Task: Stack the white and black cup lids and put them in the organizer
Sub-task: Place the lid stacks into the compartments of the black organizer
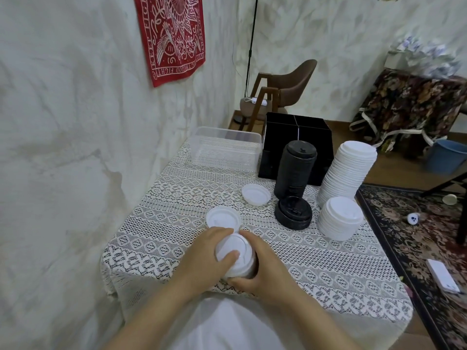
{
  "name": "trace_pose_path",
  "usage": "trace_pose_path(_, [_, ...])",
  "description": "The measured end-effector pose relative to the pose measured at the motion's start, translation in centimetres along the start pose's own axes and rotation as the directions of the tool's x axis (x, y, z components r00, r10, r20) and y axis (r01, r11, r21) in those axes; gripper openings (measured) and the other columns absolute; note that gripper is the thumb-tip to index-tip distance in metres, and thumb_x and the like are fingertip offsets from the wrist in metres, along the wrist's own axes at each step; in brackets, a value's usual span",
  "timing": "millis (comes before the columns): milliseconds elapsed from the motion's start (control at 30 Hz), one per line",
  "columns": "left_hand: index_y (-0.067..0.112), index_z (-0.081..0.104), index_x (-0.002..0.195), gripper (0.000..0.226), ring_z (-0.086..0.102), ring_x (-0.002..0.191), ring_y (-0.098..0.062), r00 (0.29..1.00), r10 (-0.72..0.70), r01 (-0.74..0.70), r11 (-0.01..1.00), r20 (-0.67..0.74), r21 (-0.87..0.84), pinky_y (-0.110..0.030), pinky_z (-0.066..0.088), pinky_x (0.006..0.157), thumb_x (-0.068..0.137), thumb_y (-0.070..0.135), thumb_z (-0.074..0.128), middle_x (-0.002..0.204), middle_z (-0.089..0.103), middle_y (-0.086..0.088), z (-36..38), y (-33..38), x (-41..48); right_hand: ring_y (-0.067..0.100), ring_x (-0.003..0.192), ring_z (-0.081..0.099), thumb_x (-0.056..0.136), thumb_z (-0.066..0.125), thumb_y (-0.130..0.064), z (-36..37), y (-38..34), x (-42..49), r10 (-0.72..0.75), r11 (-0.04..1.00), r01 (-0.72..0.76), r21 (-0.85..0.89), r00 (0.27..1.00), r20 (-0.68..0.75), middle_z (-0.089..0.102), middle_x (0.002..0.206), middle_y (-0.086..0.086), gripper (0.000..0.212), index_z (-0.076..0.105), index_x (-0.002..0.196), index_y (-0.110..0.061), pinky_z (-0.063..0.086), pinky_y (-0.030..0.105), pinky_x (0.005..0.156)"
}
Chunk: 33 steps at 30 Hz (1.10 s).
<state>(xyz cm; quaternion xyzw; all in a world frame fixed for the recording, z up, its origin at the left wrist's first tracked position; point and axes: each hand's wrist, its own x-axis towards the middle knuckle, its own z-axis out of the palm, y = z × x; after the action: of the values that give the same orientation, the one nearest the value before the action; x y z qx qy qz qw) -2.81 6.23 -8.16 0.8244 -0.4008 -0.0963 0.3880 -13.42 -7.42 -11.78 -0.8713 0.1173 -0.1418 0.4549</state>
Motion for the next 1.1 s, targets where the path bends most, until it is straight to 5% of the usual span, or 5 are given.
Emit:
trace_pose_path(200, [0.032, 0.036, 0.143, 0.078, 0.026, 0.131, 0.009, 0.990, 0.018, -0.007, 0.997, 0.140, -0.078, 0.003, 0.014, 0.099, 0.076, 0.032, 0.075, 0.141, 0.030, 0.025, -0.2, -1.1, -0.8, -0.005, 0.116, 0.052, 0.062, 0.084, -0.037, -0.3, -0.1, 0.2, 0.039, 0.999, -0.040, 0.028, 0.999, 0.012, 0.054, 0.125, -0.024, 0.081, 0.040, 0.128, -0.048, 0.043, 0.017, 0.095])
trace_pose_path(433, [0.034, 0.029, 0.147, 0.081, 0.019, 0.136, 0.009, 0.980, 0.039, -0.034, 0.999, 0.195, -0.032, -0.013, 0.014, 0.112, 0.080, 0.030, 0.074, 0.144, 0.022, 0.028, 0.1, -1.6, -0.7, -0.007, 0.114, 0.053, 0.049, 0.089, -0.043, -0.7, -0.1, 0.3, 0.057, 0.998, -0.059, 0.029, 0.996, 0.065, 0.057, 0.122, -0.024, 0.090, 0.043, 0.126, -0.046, 0.044, 0.019, 0.095])
trace_pose_path(633, [0.035, 0.031, 0.145, 0.078, 0.012, 0.117, 0.035, 0.980, 0.062, -0.053, 0.997, 0.191, -0.051, 0.006, 0.011, 0.097, 0.080, 0.028, 0.075, 0.132, 0.018, 0.042, 0.3, -1.8, -0.7, -0.009, 0.112, 0.053, 0.055, 0.094, -0.030, -1.2, -0.4, 0.3, 0.063, 0.998, -0.064, 0.014, 0.994, 0.084, 0.058, 0.121, -0.023, 0.087, 0.042, 0.122, -0.048, 0.042, 0.012, 0.091])
trace_pose_path(900, [0.035, 0.031, 0.145, 0.080, 0.023, 0.127, 0.020, 0.983, 0.044, -0.034, 0.998, 0.176, -0.058, 0.004, 0.014, 0.099, 0.079, 0.032, 0.077, 0.142, 0.026, 0.029, 0.4, -1.9, -0.9, -0.002, 0.121, 0.054, 0.072, 0.084, -0.025, -2.3, -0.4, 0.2, 0.100, 0.992, -0.112, 0.055, 0.976, 0.195, 0.059, 0.129, -0.019, 0.082, 0.042, 0.141, -0.035, 0.045, 0.033, 0.105])
trace_pose_path(1100, [0.038, 0.028, 0.146, 0.093, 0.032, 0.130, 0.006, 0.982, -0.012, 0.022, 0.999, 0.191, -0.049, -0.019, 0.028, 0.109, 0.071, 0.042, 0.082, 0.142, 0.032, 0.028, 0.1, -1.9, -0.9, -0.006, 0.115, 0.057, 0.064, 0.090, -0.028, -2.6, -1.0, 0.2, 0.171, 0.982, -0.182, 0.051, 0.969, 0.176, 0.062, 0.123, -0.020, 0.086, 0.046, 0.138, -0.035, 0.048, 0.029, 0.102])
